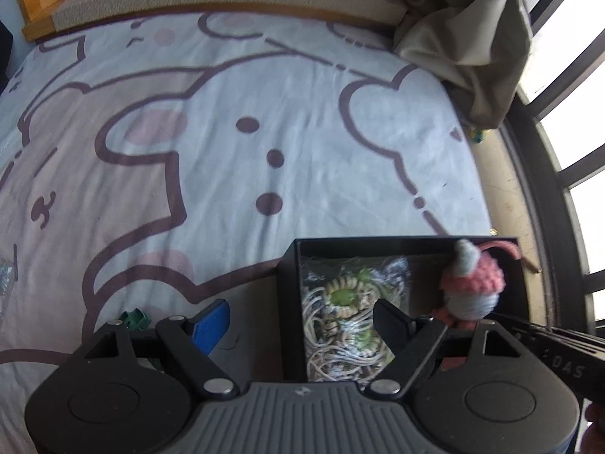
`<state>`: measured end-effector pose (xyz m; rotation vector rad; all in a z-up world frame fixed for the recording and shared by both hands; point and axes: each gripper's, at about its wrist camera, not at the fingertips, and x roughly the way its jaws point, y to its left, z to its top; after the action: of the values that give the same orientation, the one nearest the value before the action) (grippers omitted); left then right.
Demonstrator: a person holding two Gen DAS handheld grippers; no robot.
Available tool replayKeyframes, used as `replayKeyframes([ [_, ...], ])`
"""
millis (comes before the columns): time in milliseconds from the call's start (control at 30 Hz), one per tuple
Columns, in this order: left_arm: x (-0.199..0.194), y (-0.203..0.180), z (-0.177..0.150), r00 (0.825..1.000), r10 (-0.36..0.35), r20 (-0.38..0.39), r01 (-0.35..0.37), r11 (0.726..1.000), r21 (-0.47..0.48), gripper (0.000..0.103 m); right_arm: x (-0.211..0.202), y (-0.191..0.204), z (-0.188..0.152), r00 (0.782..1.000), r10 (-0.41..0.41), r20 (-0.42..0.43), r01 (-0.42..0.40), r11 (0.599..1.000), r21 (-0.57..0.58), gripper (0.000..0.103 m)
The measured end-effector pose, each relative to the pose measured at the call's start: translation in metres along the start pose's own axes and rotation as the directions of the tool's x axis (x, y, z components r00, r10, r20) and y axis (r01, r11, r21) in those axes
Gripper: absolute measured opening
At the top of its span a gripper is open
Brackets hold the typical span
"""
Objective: Organize objects
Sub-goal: 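Open both tools to release cord bag and bunny, then lift away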
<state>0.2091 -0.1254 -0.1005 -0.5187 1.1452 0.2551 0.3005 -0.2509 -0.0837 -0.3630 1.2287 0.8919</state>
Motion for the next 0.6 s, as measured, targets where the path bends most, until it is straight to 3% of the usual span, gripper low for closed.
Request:
replayKeyframes([
  [600,-0.068,-0.016,-0.023,0.993,0.013,0.118,-0.024,0.996,0.089,0.083,-0.062,0.004,-0.012,0.991,-0.003,0.137,0.004,1.000,-0.004,0.018],
])
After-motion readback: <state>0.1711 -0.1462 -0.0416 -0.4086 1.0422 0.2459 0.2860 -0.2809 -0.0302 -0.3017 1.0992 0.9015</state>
